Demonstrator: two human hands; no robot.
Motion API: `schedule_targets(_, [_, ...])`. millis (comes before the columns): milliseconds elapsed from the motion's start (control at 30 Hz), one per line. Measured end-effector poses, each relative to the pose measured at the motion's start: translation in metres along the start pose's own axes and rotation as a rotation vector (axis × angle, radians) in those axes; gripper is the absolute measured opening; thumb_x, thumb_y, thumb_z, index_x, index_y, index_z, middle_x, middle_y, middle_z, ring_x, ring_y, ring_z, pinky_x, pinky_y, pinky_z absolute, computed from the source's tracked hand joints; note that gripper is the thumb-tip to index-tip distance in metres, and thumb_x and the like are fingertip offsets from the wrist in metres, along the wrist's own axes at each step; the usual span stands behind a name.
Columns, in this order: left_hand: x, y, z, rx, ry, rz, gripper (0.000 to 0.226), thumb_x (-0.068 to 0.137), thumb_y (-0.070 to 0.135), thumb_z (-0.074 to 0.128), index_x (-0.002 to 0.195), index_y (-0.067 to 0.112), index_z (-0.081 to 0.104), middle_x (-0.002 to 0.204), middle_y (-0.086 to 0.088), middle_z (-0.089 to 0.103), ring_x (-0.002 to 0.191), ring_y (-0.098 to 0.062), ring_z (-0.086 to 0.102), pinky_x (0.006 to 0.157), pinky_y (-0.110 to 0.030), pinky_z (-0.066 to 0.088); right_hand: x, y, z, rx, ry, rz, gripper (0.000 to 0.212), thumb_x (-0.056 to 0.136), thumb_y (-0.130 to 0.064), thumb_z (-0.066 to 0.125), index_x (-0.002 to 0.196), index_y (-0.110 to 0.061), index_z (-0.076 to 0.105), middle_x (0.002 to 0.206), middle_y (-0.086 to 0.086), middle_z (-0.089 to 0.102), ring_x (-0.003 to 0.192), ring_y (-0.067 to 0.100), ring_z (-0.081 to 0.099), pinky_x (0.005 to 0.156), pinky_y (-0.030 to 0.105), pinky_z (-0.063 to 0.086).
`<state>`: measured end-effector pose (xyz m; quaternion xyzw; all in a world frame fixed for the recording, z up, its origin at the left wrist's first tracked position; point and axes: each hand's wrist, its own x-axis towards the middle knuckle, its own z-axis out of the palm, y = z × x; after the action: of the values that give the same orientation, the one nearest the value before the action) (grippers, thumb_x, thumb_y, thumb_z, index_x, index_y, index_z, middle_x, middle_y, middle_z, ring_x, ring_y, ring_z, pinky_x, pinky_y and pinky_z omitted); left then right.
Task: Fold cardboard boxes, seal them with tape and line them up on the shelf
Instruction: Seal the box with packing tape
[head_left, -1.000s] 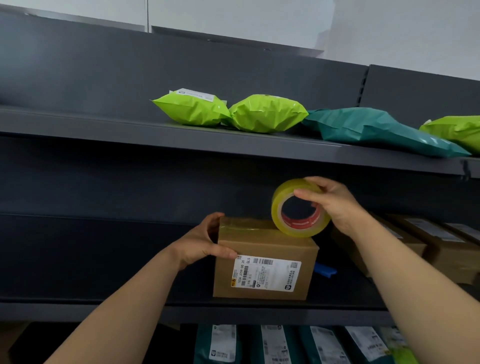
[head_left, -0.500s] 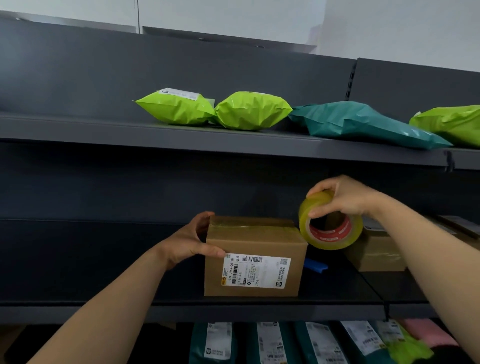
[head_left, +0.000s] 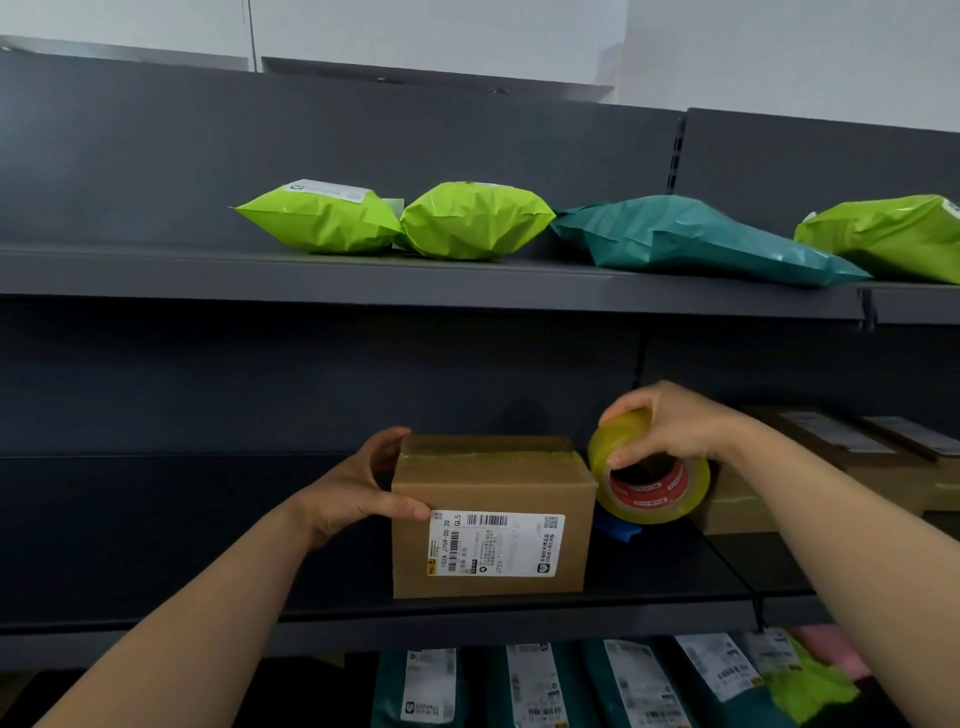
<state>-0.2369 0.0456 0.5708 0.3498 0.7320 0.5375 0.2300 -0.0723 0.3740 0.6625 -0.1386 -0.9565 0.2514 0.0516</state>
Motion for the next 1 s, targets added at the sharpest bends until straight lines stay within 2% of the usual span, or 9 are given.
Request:
schedule_targets(133, [-0.001,0.0,0.001,-0.01,-0.003,0.012,0.124,0.032,0.043,0.096,0.138,0.04,0.031,0.131,0.022,0.047,0.118,0.002,0.047,0.094,-0.023,0.043,0.003,0.005,0.009,-0.007,-0.003,0.026,0.054,0.057,-0.041,0.09,0.105,-0.04,0.065,0.116,-0.007,0.058,0.108,0.016,0.055,0.093,0.037,0.051])
schedule_targets(367, [-0.001,0.0,0.0,-0.001,0.002,-0.007,0.13,0.031,0.043,0.096,0.142,0.038,0.029,0.136,0.018,0.046,0.127,-0.006,0.044,0.108,-0.034,0.039,0.002,0.011,0.021,0.003,-0.019,0.045,0.053,0.061,-0.035,0.09,0.108,-0.037,0.065,0.112,-0.008,0.06,0.105,0.014,0.056,0.093,0.035,0.05])
schedule_targets(500, [-0.001,0.001,0.001,-0.02,0.0,-0.006,0.122,0.032,0.04,0.097,0.136,0.042,0.033,0.135,0.017,0.048,0.123,-0.003,0.046,0.102,-0.03,0.042,0.0,0.016,0.029,0.034,-0.056,0.068,0.056,0.062,-0.032,0.089,0.112,-0.034,0.064,0.11,-0.011,0.06,0.1,0.009,0.056,0.084,0.026,0.048])
schedule_targets(667, [-0.001,0.0,0.001,-0.038,-0.004,-0.005,0.131,0.033,0.038,0.096,0.146,0.035,0.028,0.136,0.015,0.048,0.123,-0.004,0.047,0.097,-0.027,0.044,-0.002,0.022,0.042,0.105,-0.105,0.084,0.046,0.067,-0.023,0.087,0.106,-0.032,0.065,0.105,-0.011,0.065,0.099,0.007,0.059,0.068,0.015,0.043])
schedule_targets(800, [-0.001,0.0,0.001,-0.03,-0.012,-0.013,0.135,0.032,0.04,0.097,0.147,0.033,0.027,0.137,0.015,0.047,0.124,-0.003,0.045,0.098,-0.026,0.043,0.0,0.028,0.052,0.15,-0.072,0.097,0.047,0.063,-0.028,0.089,0.104,-0.036,0.067,0.115,-0.008,0.06,0.103,0.01,0.058,0.069,0.017,0.043])
schedule_targets(933, [-0.001,0.0,0.0,-0.037,-0.016,-0.026,0.133,0.037,0.033,0.095,0.149,0.032,0.025,0.136,0.017,0.047,0.122,0.0,0.045,0.096,-0.024,0.043,-0.003,0.029,0.058,0.225,-0.052,0.095,0.045,0.068,-0.02,0.086,0.106,-0.034,0.065,0.109,-0.01,0.063,0.101,0.006,0.057,0.068,0.014,0.041])
schedule_targets(1000, [-0.001,0.001,0.0,-0.029,-0.02,-0.038,0.133,0.037,0.032,0.095,0.15,0.032,0.024,0.135,0.018,0.046,0.121,0.0,0.045,0.097,-0.024,0.043,-0.005,0.029,0.059,0.22,-0.052,0.093,0.052,0.07,-0.02,0.085,0.114,-0.033,0.062,0.115,-0.009,0.062,0.106,0.009,0.057,0.072,0.015,0.041])
